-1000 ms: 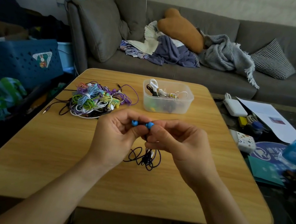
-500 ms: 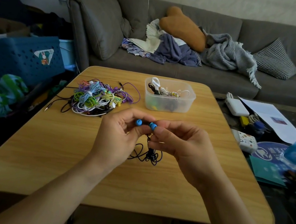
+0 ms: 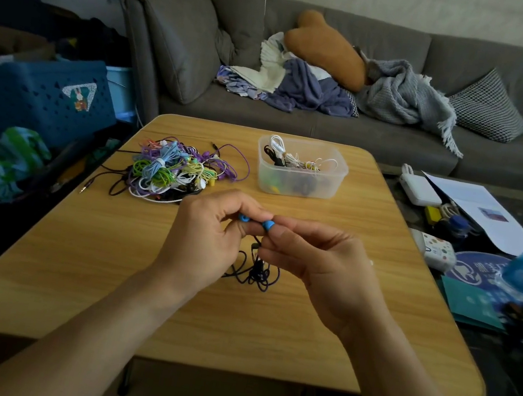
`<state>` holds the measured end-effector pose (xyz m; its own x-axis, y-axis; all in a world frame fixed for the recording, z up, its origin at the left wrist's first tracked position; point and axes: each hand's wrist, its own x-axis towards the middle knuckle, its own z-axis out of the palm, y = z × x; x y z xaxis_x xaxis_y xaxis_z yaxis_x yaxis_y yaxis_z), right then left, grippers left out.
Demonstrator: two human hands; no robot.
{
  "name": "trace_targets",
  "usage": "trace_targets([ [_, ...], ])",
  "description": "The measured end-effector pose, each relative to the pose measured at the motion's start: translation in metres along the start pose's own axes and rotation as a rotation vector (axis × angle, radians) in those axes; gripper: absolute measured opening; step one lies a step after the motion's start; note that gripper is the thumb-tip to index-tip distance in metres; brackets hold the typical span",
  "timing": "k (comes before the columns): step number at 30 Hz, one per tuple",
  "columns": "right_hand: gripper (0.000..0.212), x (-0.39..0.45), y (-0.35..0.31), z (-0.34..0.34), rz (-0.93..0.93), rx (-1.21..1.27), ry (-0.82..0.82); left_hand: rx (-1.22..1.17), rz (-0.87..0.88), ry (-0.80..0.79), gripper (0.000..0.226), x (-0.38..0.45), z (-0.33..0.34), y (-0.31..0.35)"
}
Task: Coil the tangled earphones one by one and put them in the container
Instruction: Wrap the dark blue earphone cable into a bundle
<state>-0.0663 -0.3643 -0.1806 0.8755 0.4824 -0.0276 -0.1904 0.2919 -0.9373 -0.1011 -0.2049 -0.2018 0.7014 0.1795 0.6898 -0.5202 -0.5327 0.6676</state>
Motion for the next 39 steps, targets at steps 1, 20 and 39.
trace_targets([
  [1,0.022,0.0,0.001,0.0,0.007,0.008,0.002,0.026,0.019,-0.002,0.012,0.0,-0.001,0.0],
  [20,0.021,-0.002,0.004,0.004,0.017,0.066,0.012,0.08,-0.028,-0.004,0.013,-0.001,-0.005,0.006],
  [39,0.032,-0.003,0.014,0.018,0.136,0.257,0.062,0.313,0.172,-0.153,0.031,0.005,-0.017,0.011],
])
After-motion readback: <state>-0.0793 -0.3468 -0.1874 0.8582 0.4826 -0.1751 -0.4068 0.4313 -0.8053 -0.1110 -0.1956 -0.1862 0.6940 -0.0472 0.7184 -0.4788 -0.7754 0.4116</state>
